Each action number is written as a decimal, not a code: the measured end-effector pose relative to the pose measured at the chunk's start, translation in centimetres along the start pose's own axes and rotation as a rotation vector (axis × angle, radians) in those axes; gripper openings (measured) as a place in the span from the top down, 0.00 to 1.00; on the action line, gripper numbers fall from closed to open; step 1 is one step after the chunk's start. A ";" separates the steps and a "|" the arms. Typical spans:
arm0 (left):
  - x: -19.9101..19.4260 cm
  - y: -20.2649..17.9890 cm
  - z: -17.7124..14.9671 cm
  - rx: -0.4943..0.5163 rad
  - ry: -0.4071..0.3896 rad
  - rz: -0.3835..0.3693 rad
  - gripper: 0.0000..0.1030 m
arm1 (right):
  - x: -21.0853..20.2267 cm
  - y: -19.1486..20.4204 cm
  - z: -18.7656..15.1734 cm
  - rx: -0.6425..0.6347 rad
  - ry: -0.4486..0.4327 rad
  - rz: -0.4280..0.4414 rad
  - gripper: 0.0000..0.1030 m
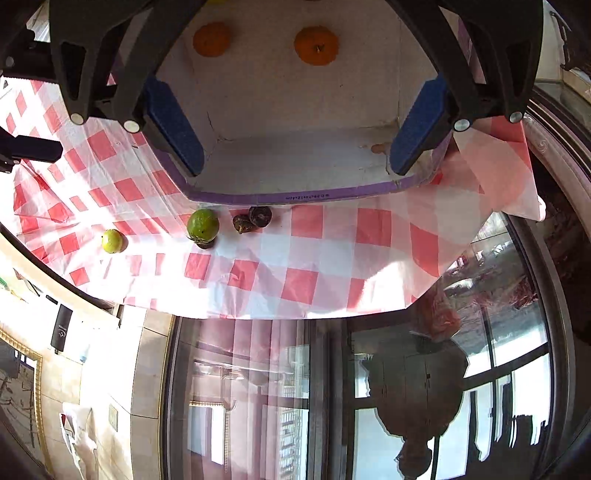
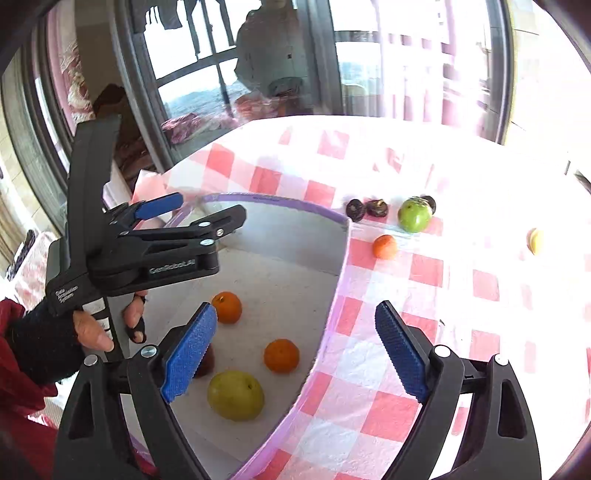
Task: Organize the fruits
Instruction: 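Move both grippers back toward the remaining fruits on the cloth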
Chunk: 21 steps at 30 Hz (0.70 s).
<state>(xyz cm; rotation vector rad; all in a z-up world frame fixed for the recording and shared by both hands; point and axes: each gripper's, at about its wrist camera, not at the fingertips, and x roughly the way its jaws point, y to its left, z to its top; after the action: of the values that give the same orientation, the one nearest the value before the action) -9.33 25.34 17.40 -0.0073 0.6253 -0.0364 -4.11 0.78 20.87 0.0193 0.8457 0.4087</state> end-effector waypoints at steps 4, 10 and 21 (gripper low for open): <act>1.1 -3.6 2.7 0.099 0.014 -0.011 0.02 | 0.6 -5.9 -1.1 0.171 0.023 -0.128 0.17; 5.1 -10.2 5.5 0.118 0.110 -0.115 0.02 | 2.4 -11.2 -5.5 0.282 0.110 -0.247 0.17; 12.9 -22.6 1.4 0.150 0.361 -0.169 0.02 | 9.5 -24.6 -7.1 0.392 0.193 -0.422 0.17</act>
<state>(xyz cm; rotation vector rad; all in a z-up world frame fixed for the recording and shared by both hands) 1.23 2.31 11.43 0.0936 0.9807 -0.2528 4.78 -19.48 4.94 0.1634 1.0807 -0.1586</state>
